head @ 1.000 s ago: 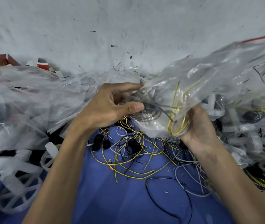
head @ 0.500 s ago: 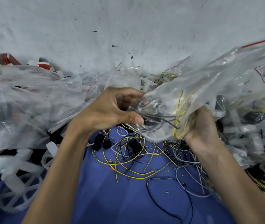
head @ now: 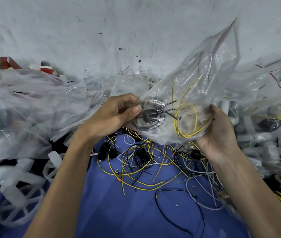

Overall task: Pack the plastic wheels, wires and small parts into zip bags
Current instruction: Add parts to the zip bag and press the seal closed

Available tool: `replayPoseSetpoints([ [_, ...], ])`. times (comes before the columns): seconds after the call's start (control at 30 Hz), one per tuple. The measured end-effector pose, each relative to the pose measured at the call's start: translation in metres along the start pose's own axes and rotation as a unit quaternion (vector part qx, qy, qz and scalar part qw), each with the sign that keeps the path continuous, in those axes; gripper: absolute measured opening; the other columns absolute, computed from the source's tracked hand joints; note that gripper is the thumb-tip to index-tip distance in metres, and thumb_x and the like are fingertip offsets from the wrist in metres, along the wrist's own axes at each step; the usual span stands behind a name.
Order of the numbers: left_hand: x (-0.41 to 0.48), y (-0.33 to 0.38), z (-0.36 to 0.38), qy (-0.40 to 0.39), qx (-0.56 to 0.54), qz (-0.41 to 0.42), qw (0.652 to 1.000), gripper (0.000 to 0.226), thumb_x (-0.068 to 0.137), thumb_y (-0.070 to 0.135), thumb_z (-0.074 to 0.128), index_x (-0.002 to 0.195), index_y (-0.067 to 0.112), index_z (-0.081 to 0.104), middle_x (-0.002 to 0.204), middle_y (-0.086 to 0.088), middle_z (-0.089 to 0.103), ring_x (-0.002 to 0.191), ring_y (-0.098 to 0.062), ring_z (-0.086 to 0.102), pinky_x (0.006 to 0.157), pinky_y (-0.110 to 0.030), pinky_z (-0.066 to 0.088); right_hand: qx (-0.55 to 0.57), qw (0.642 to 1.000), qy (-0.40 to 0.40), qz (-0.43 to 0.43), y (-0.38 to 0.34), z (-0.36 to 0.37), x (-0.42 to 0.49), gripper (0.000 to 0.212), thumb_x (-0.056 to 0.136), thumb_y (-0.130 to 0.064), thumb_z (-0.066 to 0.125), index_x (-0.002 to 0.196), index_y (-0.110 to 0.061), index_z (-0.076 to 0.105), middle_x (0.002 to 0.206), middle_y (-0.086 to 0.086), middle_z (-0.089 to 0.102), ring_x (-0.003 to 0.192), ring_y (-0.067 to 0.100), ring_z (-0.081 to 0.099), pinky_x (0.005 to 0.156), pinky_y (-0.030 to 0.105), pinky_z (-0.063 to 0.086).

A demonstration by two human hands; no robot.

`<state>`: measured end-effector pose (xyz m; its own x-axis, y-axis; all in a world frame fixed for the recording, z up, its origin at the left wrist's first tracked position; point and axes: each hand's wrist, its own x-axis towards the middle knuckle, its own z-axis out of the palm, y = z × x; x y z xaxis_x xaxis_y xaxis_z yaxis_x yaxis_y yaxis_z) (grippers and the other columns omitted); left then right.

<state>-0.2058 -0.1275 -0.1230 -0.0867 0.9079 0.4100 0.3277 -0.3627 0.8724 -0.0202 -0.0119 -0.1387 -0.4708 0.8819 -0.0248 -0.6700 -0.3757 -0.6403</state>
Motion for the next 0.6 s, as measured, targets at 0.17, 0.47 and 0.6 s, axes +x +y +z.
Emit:
replayPoseSetpoints([
  [0.17,0.002,-0.001,0.001,-0.001,-0.033,-0.032,0.999,0.019,0.083,0.029,0.054,0.095,0.014,0.059,0.077,0.012,0.070,0.075,-0.002,0.067,0.061,-0.020,0.055,0.028,0.999,0.022,-0.005,-0.005,0.007,-0.004,0.035,0.099,-0.014,0.028,0.087,-0.007,0.060,0.072,0.005,0.070,0.063,0.013,0.067,0.075,0.032,0.055],
  [0.47,0.010,-0.005,0.034,-0.066,0.096,-0.057,0.992,0.039,0.071,0.037,0.074,0.105,0.024,0.059,0.096,0.012,0.068,0.089,-0.004,0.063,0.079,-0.025,0.052,0.018,0.994,-0.106,0.026,-0.011,0.025,-0.022,0.046,0.101,-0.030,0.031,0.091,-0.007,0.070,0.094,0.011,0.071,0.092,0.023,0.068,0.090,0.038,0.050],
  [0.6,0.004,-0.010,0.029,-0.028,-0.057,-0.110,0.992,0.026,0.073,0.032,0.067,0.093,0.015,0.068,0.088,0.006,0.071,0.080,-0.010,0.067,0.075,-0.018,0.049,-0.012,0.981,-0.185,0.062,-0.024,0.024,-0.027,0.029,0.086,-0.026,0.052,0.109,-0.010,0.056,0.115,0.010,0.059,0.112,0.027,0.056,0.102,0.033,0.041],
])
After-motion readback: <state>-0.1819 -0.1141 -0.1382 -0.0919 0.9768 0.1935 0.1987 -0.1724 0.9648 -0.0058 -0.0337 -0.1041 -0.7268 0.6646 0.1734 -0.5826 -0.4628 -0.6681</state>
